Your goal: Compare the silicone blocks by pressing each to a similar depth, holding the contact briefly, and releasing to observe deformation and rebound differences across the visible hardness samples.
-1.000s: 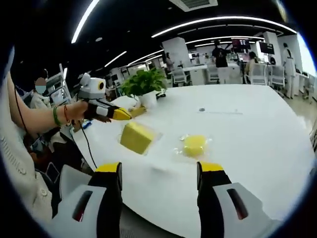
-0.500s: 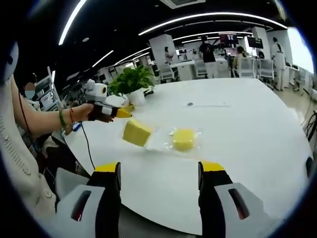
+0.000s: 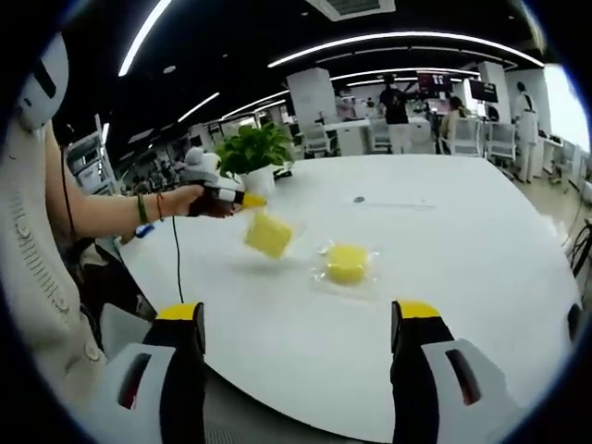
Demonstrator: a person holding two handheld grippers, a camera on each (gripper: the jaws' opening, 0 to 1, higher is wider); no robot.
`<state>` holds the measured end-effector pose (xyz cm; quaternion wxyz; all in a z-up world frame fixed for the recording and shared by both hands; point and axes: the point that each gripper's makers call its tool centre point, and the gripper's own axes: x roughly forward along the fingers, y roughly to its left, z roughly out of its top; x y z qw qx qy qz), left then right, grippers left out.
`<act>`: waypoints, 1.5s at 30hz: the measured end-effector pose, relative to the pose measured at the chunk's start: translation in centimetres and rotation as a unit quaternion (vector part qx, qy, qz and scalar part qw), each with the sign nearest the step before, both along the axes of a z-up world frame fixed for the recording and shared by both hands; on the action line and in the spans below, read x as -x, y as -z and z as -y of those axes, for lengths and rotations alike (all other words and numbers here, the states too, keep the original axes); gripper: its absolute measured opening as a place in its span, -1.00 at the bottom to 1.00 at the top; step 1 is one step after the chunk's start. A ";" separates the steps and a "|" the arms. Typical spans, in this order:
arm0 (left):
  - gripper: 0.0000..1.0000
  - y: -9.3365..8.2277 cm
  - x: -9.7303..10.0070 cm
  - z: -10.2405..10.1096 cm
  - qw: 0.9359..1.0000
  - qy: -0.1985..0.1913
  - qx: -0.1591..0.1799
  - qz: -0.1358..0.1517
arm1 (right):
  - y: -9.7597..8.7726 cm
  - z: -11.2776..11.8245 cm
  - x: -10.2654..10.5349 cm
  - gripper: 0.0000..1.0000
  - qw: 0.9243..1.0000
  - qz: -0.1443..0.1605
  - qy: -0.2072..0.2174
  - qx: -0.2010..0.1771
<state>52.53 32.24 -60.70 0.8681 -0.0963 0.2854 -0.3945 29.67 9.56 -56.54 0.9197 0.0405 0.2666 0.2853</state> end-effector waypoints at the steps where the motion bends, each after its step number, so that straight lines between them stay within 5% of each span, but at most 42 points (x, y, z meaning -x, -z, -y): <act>1: -1.00 0.3 -0.5 -0.3 1.000 -0.004 0.002 -0.002 | 0.1 0.1 0.0 0.52 1.000 -0.002 0.002 0.000; 7: -1.00 3.4 -2.3 -2.2 0.999 -0.032 -0.008 -0.027 | 0.9 0.3 0.2 0.51 1.000 -0.021 0.010 0.006; 14: -1.00 7.9 -1.8 -3.5 0.996 -0.028 -0.065 -0.056 | 1.2 0.5 -0.4 0.49 0.999 -0.028 0.021 0.008; 23: -1.00 10.6 -1.1 -5.3 0.992 -0.034 -0.088 -0.079 | 1.6 -0.1 -0.6 0.45 0.999 -0.037 0.017 0.002; 30: -1.00 10.6 -1.3 -5.5 0.993 -0.051 -0.073 -0.081 | 1.6 -0.3 -0.7 0.43 0.999 -0.034 0.009 0.002; 32: -1.00 10.4 -1.4 -5.4 0.992 -0.073 -0.035 -0.099 | 1.5 -0.2 -0.7 0.43 0.999 -0.034 0.009 0.002; 36: -0.97 10.6 -1.6 -6.3 0.977 -0.144 0.030 -0.154 | 1.4 -0.3 -0.7 0.42 0.999 -0.031 0.006 -0.002; 45: -0.87 8.7 -0.8 -8.2 0.977 -0.172 0.000 -0.128 | 0.8 -0.7 -0.5 0.41 1.000 -0.020 -0.006 -0.009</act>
